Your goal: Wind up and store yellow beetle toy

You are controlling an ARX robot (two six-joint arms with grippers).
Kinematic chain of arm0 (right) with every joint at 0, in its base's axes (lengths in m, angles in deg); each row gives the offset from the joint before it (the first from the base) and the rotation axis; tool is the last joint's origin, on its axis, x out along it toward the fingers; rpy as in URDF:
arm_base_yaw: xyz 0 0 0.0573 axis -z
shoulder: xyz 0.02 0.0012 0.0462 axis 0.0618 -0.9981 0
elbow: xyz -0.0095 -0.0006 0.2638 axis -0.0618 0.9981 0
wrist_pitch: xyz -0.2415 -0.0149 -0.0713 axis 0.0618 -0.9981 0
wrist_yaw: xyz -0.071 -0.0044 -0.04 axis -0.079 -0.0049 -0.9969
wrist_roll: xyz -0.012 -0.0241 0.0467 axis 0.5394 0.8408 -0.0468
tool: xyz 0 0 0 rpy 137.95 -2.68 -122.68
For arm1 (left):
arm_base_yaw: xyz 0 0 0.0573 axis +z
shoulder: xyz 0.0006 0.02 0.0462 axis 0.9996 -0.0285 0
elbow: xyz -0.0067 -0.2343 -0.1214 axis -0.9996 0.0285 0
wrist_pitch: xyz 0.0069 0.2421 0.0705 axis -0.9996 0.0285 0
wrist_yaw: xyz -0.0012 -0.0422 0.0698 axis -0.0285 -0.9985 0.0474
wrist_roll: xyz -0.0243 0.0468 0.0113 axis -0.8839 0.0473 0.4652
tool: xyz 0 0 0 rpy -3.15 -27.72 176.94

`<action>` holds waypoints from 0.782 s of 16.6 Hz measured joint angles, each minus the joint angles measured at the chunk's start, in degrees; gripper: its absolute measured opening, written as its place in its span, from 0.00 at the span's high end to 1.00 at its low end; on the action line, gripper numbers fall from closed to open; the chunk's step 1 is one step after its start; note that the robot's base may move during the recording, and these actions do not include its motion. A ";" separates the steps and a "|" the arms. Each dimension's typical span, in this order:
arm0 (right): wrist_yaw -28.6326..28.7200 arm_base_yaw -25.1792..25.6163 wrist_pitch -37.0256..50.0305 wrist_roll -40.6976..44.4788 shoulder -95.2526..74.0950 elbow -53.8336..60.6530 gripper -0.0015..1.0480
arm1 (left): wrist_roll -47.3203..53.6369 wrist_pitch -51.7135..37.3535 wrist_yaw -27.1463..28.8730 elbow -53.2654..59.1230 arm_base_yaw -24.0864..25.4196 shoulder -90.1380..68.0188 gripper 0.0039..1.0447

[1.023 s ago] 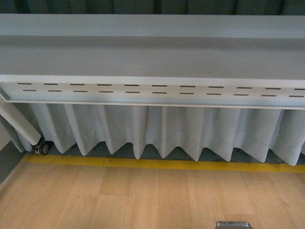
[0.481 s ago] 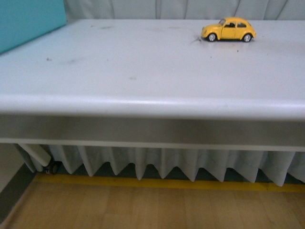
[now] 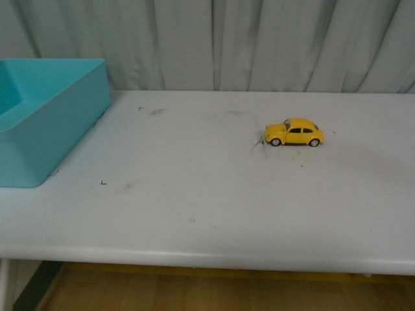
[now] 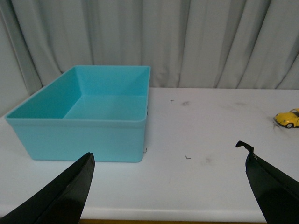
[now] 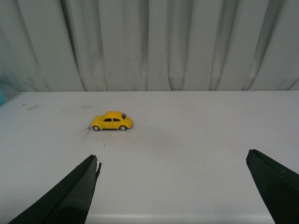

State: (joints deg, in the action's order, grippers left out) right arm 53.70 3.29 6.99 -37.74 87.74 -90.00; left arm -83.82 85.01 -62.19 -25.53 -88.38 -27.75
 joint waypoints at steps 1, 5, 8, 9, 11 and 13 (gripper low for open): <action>0.00 0.00 -0.02 -0.04 0.02 0.00 0.06 | 0.02 -0.02 0.02 0.00 0.00 0.00 0.06; 0.00 0.00 0.09 -0.13 0.00 0.00 0.06 | 0.04 -0.07 -0.04 0.00 0.00 0.00 0.06; -0.02 0.00 -0.04 -0.13 0.00 0.00 0.06 | 0.04 0.00 -0.02 0.00 0.00 0.00 0.06; -0.02 0.00 -0.04 -0.13 0.00 0.00 0.06 | 0.04 0.00 -0.02 0.00 0.00 0.00 0.06; -0.02 0.00 -0.04 -0.13 0.00 0.00 0.06 | 0.04 0.00 -0.02 0.00 0.00 0.00 0.06; -0.02 0.00 -0.04 -0.13 0.00 0.00 0.06 | 0.04 0.00 -0.02 0.00 0.00 0.00 0.06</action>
State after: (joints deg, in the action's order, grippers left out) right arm 53.68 3.29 6.94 -37.88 87.74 -90.00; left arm -83.77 85.01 -62.21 -25.53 -88.38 -27.75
